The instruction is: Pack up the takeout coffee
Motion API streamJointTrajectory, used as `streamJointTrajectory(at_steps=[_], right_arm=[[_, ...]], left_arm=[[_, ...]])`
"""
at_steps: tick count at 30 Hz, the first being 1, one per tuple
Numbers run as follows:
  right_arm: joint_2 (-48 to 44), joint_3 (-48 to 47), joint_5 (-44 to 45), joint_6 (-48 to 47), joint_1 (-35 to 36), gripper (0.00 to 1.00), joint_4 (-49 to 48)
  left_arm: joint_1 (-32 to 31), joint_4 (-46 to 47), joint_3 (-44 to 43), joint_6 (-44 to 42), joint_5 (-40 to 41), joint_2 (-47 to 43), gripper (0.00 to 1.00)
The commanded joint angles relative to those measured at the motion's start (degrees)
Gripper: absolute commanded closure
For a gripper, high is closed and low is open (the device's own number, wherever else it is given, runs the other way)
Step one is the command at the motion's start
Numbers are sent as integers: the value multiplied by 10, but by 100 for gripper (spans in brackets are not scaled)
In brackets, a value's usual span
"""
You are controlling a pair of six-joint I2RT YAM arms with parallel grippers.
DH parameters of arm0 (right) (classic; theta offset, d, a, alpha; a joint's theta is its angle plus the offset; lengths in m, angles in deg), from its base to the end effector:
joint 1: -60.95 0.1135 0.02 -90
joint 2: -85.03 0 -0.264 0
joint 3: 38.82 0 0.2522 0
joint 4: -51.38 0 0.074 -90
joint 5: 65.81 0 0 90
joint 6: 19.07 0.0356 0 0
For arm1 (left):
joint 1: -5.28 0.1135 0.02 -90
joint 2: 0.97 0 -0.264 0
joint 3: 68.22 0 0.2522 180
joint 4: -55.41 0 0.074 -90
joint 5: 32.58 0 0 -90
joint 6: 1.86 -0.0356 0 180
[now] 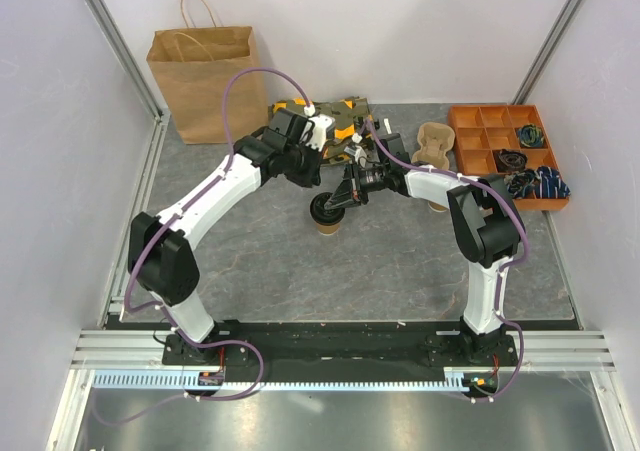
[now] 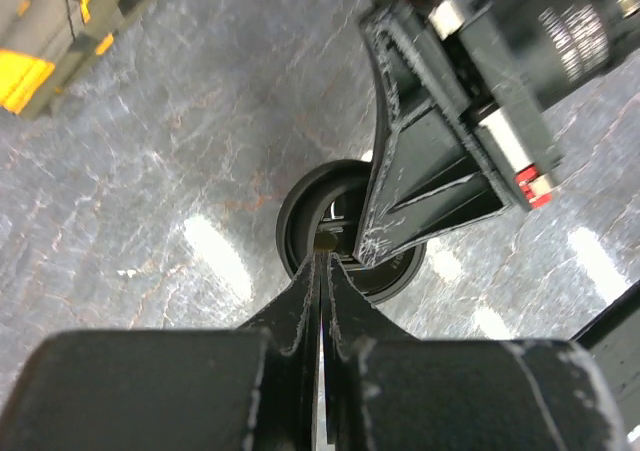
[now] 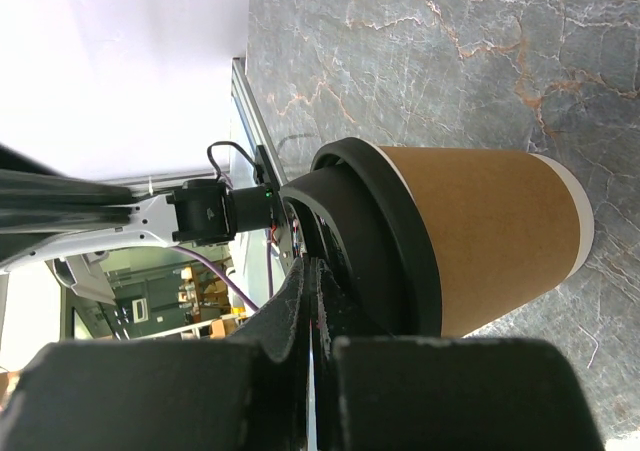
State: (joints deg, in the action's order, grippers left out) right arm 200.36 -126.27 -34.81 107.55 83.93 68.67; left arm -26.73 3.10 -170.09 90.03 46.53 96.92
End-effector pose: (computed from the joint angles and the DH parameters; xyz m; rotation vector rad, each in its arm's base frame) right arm 0.3757 0.1924 0.1687 -0.2748 2.4831 1.6932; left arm 0.3189 -0.2073 0.3111 0.7236 2.3466 -0.4960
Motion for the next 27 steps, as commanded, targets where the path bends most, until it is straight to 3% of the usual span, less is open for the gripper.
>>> streamJointTrajectory(at_steps=[1,10,13,27], right_arm=[[57,29,150,-62,-1,100,59],[60,32,150,-63,-2,100,60],[60,30,150,-66,-2,100,62],[59,17,144,-68,-1,100,65]], left_arm=[[-6,-9,-7,-9,-8,21,96],[-11,50,119,-8,4,90,96],[-11,50,129,-1,-11,69,97],[-1,8,16,12,-23,-30,86]])
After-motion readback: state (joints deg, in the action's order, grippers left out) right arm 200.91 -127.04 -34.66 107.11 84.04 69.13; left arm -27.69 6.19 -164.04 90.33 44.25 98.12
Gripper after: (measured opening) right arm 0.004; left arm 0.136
